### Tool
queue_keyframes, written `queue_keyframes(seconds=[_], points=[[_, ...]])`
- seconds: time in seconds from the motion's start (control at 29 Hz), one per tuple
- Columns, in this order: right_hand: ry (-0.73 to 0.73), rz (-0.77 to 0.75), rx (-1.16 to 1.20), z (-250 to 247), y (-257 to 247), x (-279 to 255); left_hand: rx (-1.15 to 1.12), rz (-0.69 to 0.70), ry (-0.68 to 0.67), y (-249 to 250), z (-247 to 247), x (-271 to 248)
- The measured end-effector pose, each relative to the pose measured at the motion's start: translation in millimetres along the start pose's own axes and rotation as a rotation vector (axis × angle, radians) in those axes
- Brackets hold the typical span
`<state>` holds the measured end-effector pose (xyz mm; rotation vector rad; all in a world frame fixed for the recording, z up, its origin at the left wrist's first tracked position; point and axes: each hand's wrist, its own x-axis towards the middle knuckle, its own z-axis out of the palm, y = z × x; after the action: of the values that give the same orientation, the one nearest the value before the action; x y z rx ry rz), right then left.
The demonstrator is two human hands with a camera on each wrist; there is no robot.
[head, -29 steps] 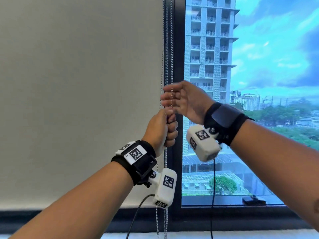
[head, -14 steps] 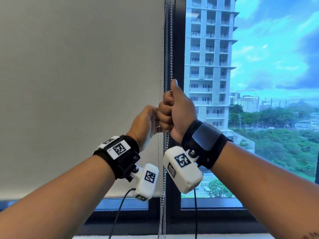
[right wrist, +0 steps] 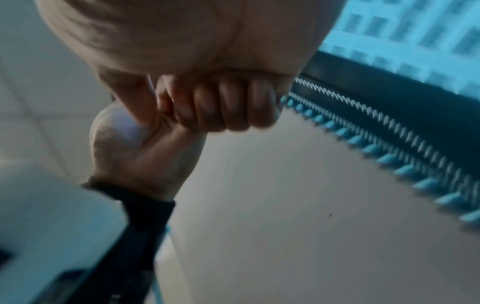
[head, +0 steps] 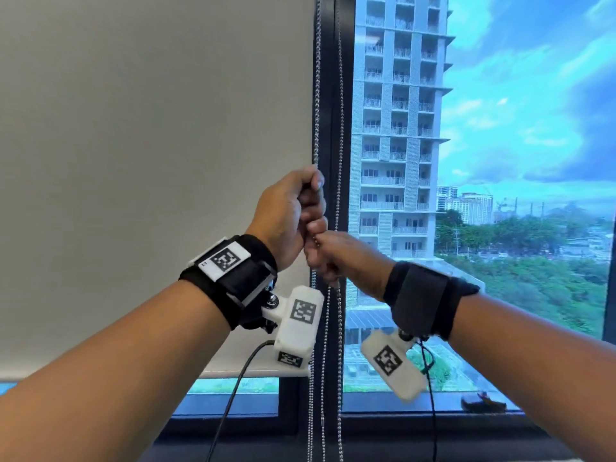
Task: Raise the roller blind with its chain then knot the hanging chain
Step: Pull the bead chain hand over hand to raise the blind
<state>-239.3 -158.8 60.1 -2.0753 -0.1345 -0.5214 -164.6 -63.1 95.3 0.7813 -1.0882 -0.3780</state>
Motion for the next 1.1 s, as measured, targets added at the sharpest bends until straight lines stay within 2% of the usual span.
queue_keyframes(seconds=[0.07, 0.17, 0.38, 0.48, 0.66, 0.72, 0.9, 1.1], points=[[-0.084, 0.018, -0.164, -13, 1, -4, 0.023, -0.01, 0.004, -5, -2, -3], [-0.003, 0.02, -0.142, -36, -9, 1, 0.017, -0.034, 0.001, -11, -2, -7], [0.008, -0.084, 0.392, -56, -51, 27, 0.031, -0.089, -0.019, -25, 1, -9], [0.008, -0.105, 0.552, -48, -71, 38, 0.022, -0.133, -0.001, -31, 5, -14], [0.2, -0.099, 0.698, -33, -67, 48, 0.169, -0.189, 0.119, -44, 7, -26], [0.25, -0.104, 0.703, -27, -56, 45, 0.209, -0.211, 0.09, -52, -1, -29], [0.267, -0.118, 0.718, -27, -46, 36, 0.19, -0.225, -0.049, -44, -25, -18], [0.276, -0.115, 0.699, -18, -31, 27, 0.338, -0.067, -0.123, -19, -22, 7]])
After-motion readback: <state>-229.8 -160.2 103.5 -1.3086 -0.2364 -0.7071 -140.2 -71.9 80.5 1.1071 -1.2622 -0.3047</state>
